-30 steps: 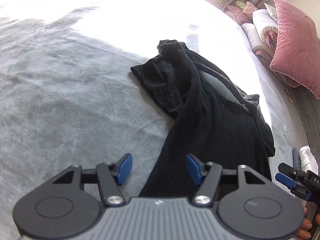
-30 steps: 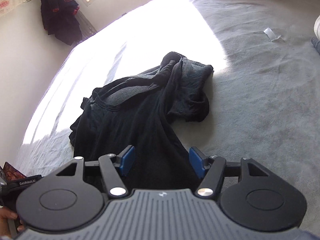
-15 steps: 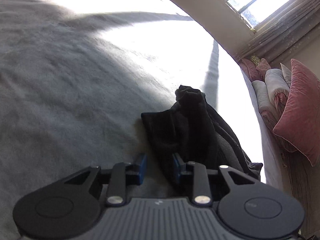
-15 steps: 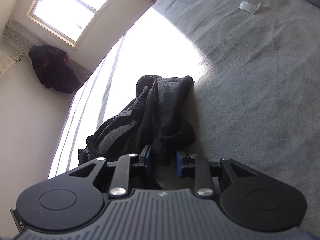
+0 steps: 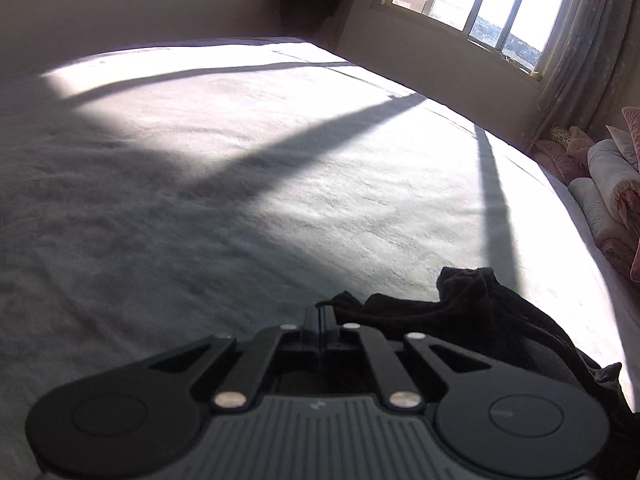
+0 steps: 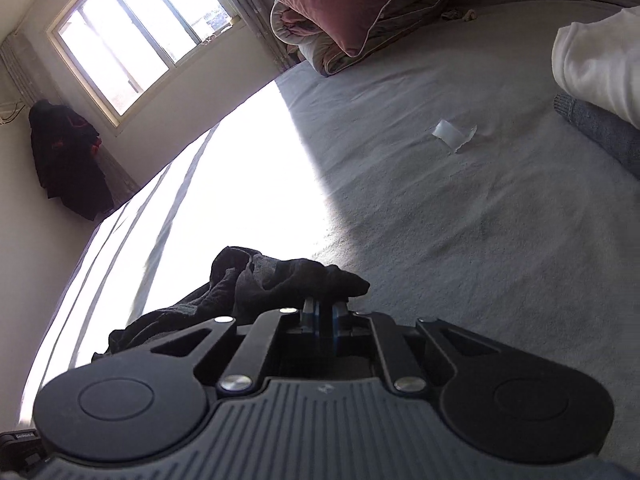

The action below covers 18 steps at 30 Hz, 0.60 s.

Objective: Fold clothes
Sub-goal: 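Grasp the garment hem with both grippers and lift it toward the collar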

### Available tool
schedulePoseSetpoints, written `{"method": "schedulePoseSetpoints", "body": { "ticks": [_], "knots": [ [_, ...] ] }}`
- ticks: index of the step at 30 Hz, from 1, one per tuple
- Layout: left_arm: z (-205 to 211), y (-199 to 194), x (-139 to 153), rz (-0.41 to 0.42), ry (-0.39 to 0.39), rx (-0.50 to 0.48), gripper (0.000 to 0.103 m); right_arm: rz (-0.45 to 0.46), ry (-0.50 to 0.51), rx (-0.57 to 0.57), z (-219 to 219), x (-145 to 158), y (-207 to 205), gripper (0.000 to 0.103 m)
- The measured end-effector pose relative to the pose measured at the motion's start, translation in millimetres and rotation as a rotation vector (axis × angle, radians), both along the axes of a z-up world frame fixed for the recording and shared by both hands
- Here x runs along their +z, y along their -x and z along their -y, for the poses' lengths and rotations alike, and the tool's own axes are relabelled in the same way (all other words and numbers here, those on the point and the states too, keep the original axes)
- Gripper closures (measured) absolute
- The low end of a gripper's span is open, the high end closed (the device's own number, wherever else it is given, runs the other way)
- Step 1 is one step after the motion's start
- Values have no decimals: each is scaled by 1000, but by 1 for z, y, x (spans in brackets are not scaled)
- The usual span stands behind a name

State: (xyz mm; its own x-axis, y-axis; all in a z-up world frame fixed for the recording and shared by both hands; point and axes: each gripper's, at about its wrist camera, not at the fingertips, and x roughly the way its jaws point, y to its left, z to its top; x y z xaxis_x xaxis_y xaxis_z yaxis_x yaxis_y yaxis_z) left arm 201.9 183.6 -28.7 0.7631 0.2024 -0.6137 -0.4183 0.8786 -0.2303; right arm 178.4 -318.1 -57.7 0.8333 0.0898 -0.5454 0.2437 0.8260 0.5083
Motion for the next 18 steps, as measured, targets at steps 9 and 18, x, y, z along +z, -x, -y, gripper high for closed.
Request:
{"method": "schedulePoseSetpoints", "body": {
  "ticks": [9,18],
  "knots": [
    [-17,10,14,-1,28,21,90,-19,46,32,-2,-2,-3,89],
    [-5,25,-15,-162,419,-130,74,-54,-54,107,-10,-1,7,55]
  ]
}}
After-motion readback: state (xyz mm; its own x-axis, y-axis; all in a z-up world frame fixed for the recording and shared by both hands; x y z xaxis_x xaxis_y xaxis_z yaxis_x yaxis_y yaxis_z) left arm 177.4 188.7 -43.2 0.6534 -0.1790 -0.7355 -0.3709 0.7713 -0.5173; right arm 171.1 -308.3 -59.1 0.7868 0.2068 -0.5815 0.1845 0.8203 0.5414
